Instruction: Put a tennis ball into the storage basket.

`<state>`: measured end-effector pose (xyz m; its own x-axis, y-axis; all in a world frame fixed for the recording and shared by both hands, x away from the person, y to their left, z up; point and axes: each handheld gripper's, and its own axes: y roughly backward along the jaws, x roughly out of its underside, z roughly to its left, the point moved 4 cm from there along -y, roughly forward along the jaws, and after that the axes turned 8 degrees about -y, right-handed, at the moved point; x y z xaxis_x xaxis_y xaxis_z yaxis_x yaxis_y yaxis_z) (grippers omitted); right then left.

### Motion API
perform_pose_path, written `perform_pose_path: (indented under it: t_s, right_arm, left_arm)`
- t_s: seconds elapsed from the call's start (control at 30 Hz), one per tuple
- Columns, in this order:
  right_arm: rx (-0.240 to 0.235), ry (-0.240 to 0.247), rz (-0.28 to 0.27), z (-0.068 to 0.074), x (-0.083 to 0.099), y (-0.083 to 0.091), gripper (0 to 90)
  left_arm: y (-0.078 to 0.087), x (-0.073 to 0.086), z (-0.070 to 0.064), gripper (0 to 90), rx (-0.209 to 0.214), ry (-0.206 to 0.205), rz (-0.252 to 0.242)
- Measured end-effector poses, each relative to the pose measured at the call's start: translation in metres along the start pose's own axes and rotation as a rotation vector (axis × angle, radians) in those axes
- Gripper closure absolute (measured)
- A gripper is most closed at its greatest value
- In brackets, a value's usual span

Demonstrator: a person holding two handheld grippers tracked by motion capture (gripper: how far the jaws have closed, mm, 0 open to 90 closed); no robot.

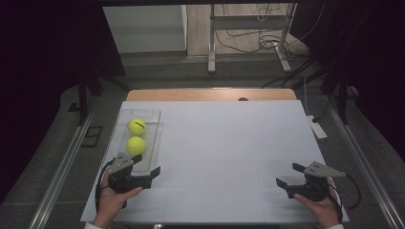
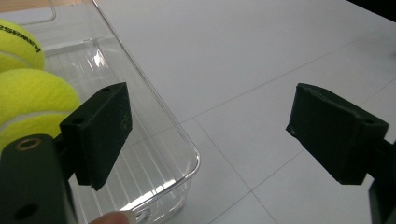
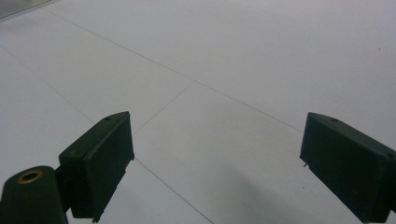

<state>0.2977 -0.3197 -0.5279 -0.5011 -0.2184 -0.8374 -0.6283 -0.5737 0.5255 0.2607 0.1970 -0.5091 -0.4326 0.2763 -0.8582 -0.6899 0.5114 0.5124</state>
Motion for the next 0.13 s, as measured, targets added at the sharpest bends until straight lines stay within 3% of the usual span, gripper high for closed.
perform_pose_path:
  t_s: [0.13]
  right_arm:
    - [-0.003,0.001,0.001,0.0003,0.0001,-0.0002,9.5]
  left_arm:
    - [-0.0008,0.0004,0.0002,14.3,-0.002,-0.001,0.003]
